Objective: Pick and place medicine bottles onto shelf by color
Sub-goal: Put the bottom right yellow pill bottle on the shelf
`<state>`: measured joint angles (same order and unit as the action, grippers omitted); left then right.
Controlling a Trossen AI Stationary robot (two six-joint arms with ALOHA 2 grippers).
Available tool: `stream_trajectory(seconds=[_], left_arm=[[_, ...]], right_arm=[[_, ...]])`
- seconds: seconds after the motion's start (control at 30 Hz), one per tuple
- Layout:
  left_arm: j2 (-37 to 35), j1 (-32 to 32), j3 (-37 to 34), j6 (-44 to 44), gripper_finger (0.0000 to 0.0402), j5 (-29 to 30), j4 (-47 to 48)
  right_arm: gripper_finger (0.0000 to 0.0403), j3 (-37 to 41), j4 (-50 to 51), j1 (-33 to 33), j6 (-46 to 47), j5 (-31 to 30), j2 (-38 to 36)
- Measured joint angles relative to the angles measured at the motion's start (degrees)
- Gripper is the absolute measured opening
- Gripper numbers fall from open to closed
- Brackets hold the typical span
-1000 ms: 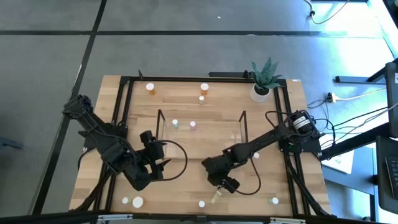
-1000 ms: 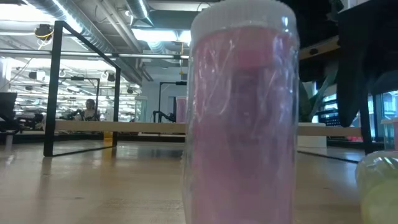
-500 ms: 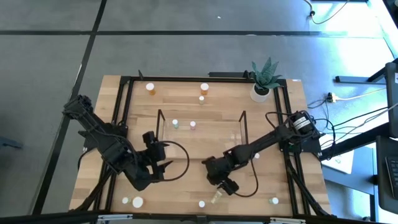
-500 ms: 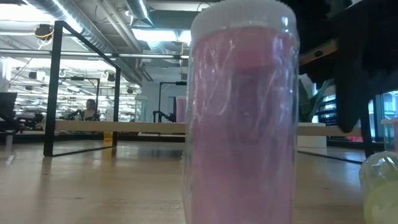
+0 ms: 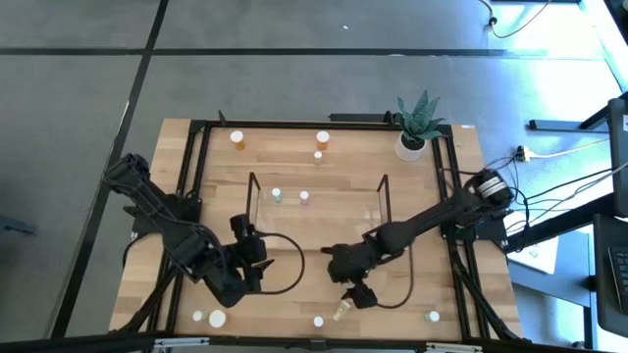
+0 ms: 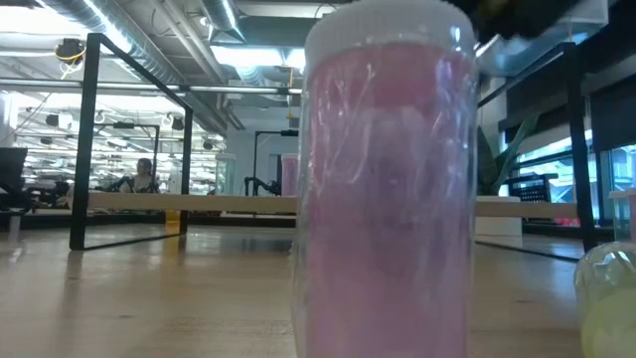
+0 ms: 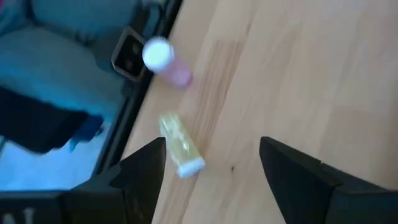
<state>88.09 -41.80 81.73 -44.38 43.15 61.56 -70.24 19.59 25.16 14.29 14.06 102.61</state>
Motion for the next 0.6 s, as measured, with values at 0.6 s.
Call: stream_trajectory(seconds=[0.6], left_arm=[[2.61,-0.05,0.00,0.04,0.0293,-0.67,-3.46]], right_arm=[[0.0260,-13.58,19.44,11.55,0.10,-25.09,-7.15]])
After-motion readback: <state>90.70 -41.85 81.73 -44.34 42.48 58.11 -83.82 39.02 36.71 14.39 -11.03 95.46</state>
